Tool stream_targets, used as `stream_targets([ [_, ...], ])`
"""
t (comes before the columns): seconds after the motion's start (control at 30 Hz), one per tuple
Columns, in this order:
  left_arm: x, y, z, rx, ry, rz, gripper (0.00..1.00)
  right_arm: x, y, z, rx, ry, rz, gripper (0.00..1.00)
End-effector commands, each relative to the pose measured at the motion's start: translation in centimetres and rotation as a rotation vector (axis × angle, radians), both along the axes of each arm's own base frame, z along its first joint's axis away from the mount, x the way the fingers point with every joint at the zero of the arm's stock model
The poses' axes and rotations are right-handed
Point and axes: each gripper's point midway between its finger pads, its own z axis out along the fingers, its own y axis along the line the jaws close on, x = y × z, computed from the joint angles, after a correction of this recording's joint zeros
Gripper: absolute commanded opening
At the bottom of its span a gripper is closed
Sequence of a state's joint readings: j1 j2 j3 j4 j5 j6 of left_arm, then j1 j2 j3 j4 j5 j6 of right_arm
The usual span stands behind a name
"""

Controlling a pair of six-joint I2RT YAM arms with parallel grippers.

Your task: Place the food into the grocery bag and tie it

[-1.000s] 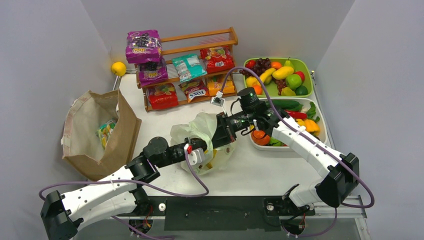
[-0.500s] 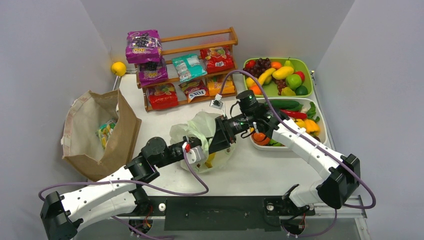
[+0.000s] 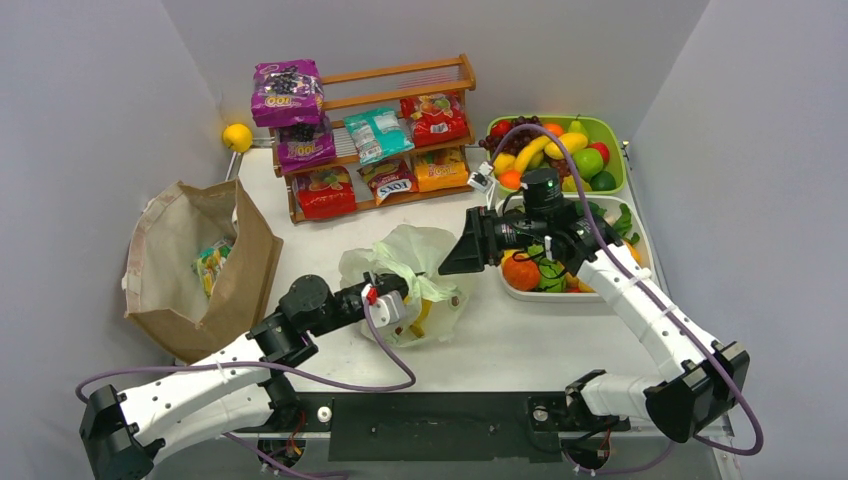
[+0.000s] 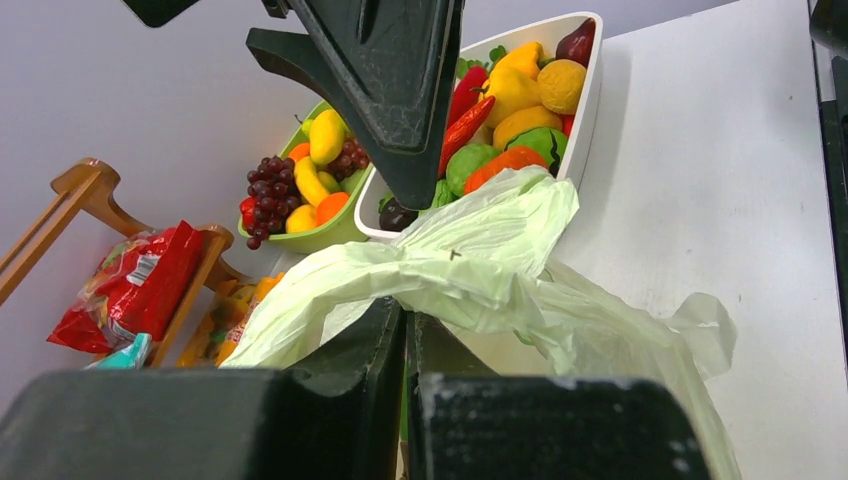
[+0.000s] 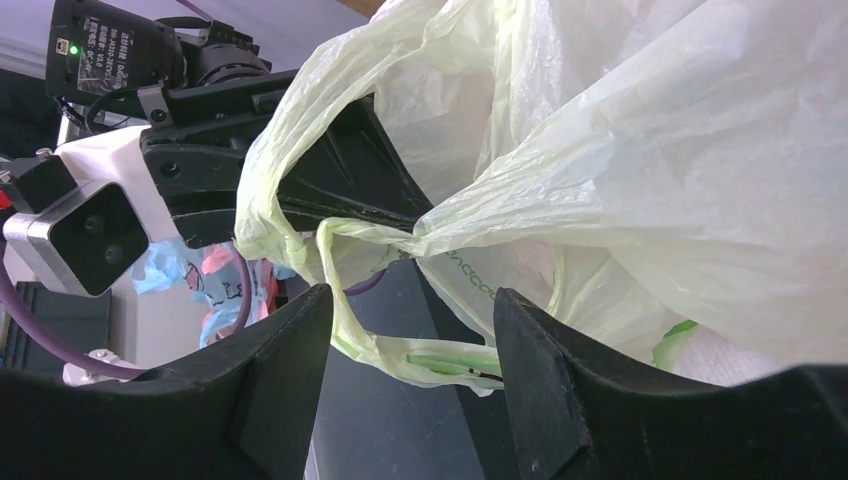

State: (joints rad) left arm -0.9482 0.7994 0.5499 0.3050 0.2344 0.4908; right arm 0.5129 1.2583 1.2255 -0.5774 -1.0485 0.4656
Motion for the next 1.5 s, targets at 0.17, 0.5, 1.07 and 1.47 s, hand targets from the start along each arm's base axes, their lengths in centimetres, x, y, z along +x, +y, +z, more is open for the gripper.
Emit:
stream_targets([
  [0.17,0.5,-0.4,1.9,-0.063,-0.012,0.014,0.00,-0.7,0.9,-0.6,-0.024,-0.006,0.006,0.51],
  [0.5,0.3,0.8,2.2,-0.075,0.094,0.066,0.00,-1.0,2.3,-1.0,-0.058,-0.035,0.009,0.49],
  [1.07,-1.0,0.7,0.8,-0.094,0.164,0.039,0.00,1.3,1.4,-1.4,0.001,-0.062,-0.031,0.61],
  [1.47,-1.3,1.1,0.5,-0.102,0.178,0.042,0.00,1.8,-0.1,1.9,0.140,-0.107,-0.061,0.70],
])
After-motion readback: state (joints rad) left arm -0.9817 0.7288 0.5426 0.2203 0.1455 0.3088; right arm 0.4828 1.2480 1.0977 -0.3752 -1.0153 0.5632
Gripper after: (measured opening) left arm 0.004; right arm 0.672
